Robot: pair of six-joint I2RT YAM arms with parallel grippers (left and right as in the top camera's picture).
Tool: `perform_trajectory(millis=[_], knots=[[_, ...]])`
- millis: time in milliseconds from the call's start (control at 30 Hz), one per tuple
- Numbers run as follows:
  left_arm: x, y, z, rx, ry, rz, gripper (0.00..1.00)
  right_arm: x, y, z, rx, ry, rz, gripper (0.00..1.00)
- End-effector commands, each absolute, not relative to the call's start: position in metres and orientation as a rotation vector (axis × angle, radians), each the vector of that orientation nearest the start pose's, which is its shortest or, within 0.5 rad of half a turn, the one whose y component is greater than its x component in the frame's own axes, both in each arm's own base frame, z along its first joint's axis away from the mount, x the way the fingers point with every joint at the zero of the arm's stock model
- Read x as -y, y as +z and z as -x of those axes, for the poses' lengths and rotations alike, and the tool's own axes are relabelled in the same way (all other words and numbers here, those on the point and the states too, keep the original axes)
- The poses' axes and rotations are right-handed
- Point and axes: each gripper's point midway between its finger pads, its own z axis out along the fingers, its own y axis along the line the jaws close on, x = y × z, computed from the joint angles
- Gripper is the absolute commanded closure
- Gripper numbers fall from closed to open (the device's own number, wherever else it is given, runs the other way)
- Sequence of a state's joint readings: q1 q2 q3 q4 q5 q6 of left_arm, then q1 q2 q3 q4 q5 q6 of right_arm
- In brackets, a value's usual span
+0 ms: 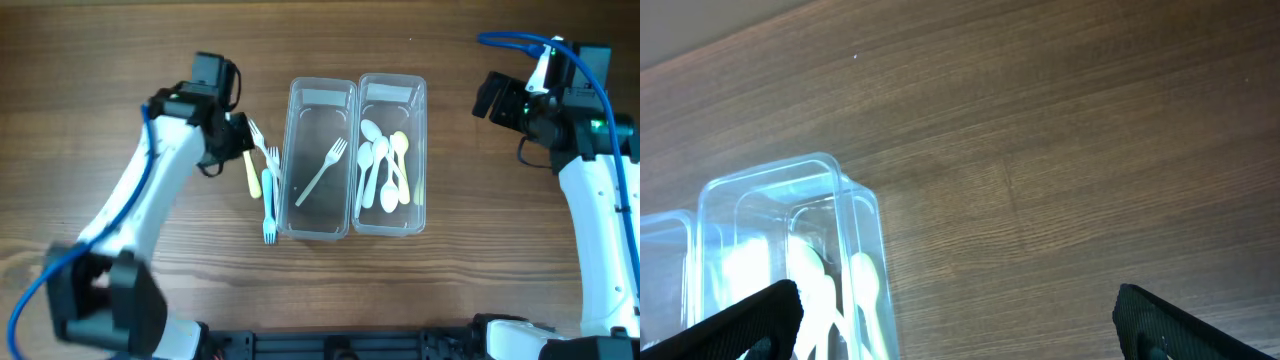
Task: Pack container
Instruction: 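Grasp the yellow fork with the left gripper and place it in the left container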
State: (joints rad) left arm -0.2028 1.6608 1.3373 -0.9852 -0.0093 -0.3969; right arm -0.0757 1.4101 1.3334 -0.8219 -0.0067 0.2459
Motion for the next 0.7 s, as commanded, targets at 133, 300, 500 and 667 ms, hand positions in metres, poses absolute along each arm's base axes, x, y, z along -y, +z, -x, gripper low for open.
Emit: perform_trajectory(millis=[133, 300, 500, 667], knots=[[0.068, 0.135, -0.356, -2.811, -0.080, 0.229, 0.84, 0.029, 0.230, -0.382, -2.414, 0.089, -0.414, 0.00], [0.077, 0.064, -0.356, -2.995, -0.011, 0.203, 0.62, 0.029, 0.230, -0.382, -2.414, 0.089, -0.414, 0.00], [0.094, 0.008, -0.349, -3.119, 0.048, 0.132, 0.61, 0.029, 0.230, -0.382, -2.414, 0.089, -0.414, 0.00], [0.089, 0.004, -0.351, -3.111, 0.089, 0.149, 0.62, 0.029, 0.230, -0.382, -2.414, 0.089, -0.414, 0.00]])
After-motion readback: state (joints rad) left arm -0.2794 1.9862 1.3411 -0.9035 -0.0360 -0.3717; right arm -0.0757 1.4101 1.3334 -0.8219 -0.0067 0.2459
